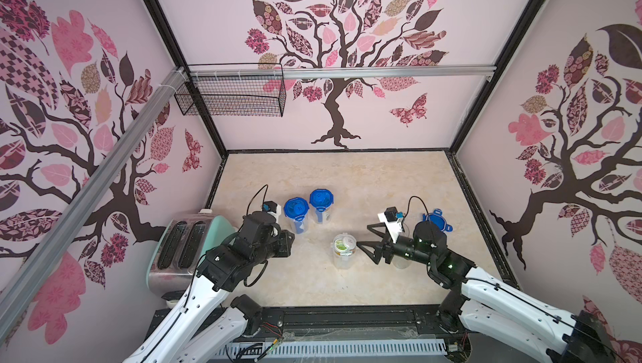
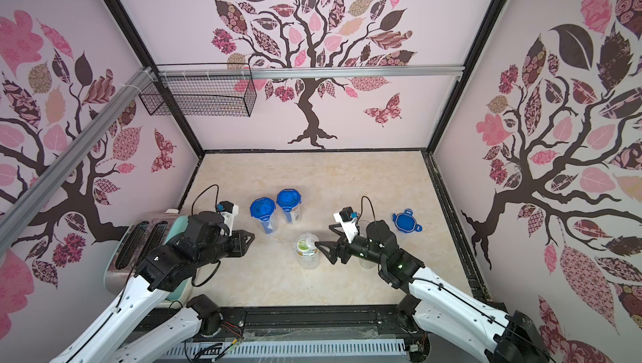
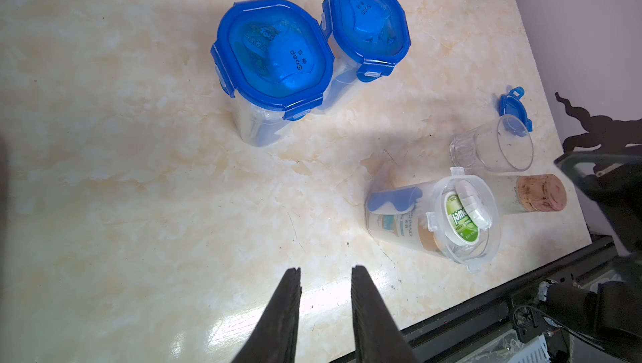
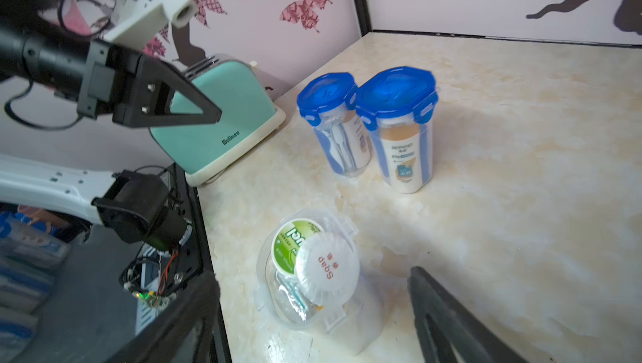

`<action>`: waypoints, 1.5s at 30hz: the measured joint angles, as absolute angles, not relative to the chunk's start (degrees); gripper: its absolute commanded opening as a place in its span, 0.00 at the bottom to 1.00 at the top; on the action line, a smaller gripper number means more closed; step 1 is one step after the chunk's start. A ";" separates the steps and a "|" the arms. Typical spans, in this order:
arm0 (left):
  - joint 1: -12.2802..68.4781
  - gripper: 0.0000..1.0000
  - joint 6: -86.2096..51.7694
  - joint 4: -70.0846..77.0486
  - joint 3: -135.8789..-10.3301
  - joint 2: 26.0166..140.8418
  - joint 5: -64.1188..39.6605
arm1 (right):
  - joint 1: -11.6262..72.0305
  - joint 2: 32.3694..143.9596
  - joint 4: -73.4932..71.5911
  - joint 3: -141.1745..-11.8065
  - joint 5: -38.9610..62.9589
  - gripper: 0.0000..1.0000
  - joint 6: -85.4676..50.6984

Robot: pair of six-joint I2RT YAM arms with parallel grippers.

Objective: Take out toiletry kits
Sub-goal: Pick up the container from the center of the board.

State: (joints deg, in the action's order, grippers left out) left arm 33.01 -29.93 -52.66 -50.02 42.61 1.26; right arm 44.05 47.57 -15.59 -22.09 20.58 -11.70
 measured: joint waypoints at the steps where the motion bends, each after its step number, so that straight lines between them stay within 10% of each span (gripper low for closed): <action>1: 33.01 0.30 -29.93 -52.66 -50.02 42.59 1.28 | 45.67 47.97 -16.40 -20.82 19.77 0.96 -10.96; 45: 33.01 0.30 -29.93 -52.62 -50.02 42.19 1.28 | 53.93 80.60 -52.18 -15.33 9.32 0.88 -0.62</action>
